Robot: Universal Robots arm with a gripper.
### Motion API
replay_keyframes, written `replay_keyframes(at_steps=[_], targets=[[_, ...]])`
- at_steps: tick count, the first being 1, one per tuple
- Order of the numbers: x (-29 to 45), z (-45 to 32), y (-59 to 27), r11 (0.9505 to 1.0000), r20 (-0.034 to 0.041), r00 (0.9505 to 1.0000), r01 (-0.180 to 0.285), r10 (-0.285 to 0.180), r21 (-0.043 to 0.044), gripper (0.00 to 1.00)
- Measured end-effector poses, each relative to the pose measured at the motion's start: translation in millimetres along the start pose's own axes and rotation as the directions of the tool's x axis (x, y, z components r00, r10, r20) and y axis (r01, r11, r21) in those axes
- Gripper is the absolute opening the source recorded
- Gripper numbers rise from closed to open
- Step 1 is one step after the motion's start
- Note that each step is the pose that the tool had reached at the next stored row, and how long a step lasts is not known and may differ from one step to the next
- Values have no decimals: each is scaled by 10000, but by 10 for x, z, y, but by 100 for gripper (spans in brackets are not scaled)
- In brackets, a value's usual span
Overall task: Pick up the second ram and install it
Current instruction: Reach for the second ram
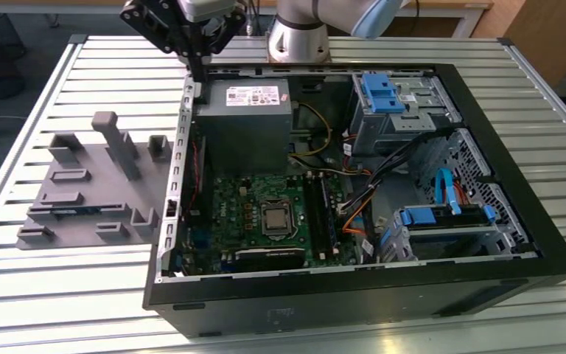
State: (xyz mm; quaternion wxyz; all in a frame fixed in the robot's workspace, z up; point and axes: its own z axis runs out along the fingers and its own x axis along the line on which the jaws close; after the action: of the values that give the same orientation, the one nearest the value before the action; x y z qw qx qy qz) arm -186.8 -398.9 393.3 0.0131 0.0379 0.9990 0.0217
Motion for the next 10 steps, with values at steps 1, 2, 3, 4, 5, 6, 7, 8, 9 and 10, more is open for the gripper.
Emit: replay_keyframes(at_steps=[1,2,3,4,5,6,7,8,9,10], targets=[[4,-1,0,10000,0,10000,0,0,1,11],[8,0,-1,10000,0,10000,0,0,0,11],[12,0,-1,10000,0,10000,0,0,0,11],[15,0,-1,10000,0,10000,0,0,0,11],[19,-1,-1,10000,0,10000,0,0,0,11],[23,-1,-2,10000,0,10000,0,0,0,11],[26,-1,-2,10000,0,10000,0,0,0,11],[30,-1,-2,10000,0,10000,0,0,0,11],[34,-1,-2,10000,0,10000,0,0,0,11],[37,-1,-3,10000,0,10000,0,0,0,11]])
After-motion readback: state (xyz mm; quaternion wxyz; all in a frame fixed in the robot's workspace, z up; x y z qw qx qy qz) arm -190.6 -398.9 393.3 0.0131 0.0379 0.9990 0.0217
